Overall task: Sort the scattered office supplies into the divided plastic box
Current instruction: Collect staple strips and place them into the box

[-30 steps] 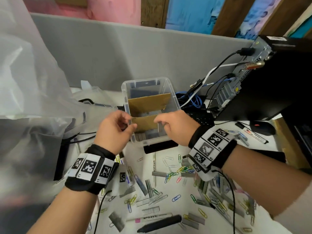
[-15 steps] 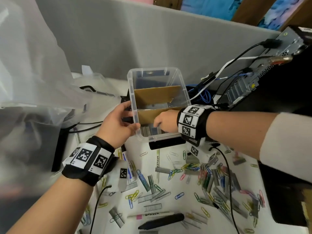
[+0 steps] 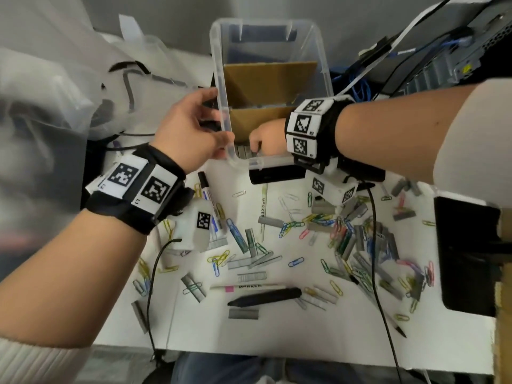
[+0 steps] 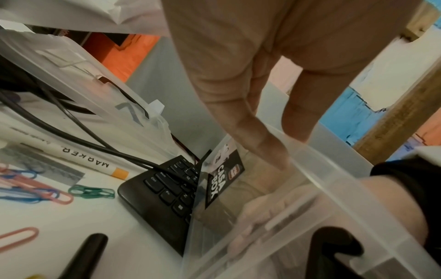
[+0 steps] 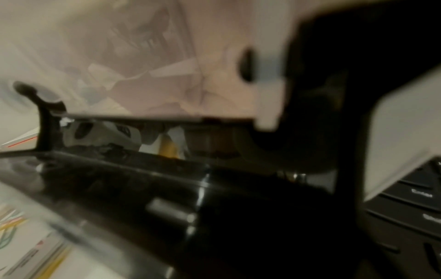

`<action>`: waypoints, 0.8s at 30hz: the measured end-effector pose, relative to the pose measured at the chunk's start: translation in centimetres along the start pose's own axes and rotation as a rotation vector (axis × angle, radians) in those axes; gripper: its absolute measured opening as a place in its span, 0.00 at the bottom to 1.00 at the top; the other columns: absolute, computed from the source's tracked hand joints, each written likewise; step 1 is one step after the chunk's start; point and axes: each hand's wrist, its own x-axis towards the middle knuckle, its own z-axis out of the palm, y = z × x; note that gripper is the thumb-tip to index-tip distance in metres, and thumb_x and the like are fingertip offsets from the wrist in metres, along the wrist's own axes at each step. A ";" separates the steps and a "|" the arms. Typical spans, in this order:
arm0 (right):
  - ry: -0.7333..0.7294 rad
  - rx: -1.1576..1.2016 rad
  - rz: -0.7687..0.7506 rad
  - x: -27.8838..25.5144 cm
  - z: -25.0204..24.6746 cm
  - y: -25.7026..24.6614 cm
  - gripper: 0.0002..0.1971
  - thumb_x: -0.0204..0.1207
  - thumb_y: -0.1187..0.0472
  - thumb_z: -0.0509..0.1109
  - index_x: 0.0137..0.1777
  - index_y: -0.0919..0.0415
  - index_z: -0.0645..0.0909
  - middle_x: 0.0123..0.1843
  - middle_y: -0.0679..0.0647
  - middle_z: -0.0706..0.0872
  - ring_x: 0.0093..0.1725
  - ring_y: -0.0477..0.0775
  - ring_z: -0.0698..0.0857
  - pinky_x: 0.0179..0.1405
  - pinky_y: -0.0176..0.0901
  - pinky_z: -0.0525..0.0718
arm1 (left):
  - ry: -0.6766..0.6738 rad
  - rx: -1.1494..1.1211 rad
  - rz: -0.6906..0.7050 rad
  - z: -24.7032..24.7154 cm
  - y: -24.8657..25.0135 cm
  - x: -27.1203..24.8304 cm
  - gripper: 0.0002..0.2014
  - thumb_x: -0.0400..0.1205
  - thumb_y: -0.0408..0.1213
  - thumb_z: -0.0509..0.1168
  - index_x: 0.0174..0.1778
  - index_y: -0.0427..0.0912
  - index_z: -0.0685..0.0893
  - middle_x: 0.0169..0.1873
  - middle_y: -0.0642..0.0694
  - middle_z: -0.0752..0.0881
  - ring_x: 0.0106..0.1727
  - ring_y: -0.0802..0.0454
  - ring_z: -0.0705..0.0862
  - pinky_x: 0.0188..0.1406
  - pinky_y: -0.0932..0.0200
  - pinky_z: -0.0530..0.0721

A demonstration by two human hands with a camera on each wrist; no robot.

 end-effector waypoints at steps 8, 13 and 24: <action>0.010 0.025 -0.024 -0.6 -0.4 -0.4 0.16 0.81 0.61 0.63 0.66 0.64 0.80 0.64 0.64 0.83 0.64 0.65 0.81 0.43 0.46 0.74 | 0.009 0.004 0.008 0.0 0.2 0.0 0.34 0.74 0.20 0.71 0.75 0.44 0.71 0.58 0.37 0.81 0.47 0.41 0.87 0.43 0.42 0.89; -0.023 0.261 0.057 -1.1 -0.6 -0.9 0.17 0.86 0.57 0.56 0.66 0.64 0.79 0.60 0.60 0.83 0.57 0.59 0.80 0.52 0.46 0.76 | 0.020 0.010 0.019 0.1 0.2 0.0 0.33 0.74 0.20 0.71 0.72 0.47 0.72 0.57 0.39 0.81 0.48 0.41 0.87 0.43 0.43 0.89; 0.201 0.277 0.025 -3.7 -1.6 2.7 0.13 0.82 0.52 0.63 0.49 0.60 0.83 0.50 0.54 0.90 0.39 0.49 0.87 0.48 0.46 0.86 | 0.035 0.119 0.081 0.1 0.2 -0.1 0.32 0.75 0.24 0.72 0.74 0.47 0.71 0.55 0.43 0.83 0.52 0.41 0.87 0.48 0.41 0.89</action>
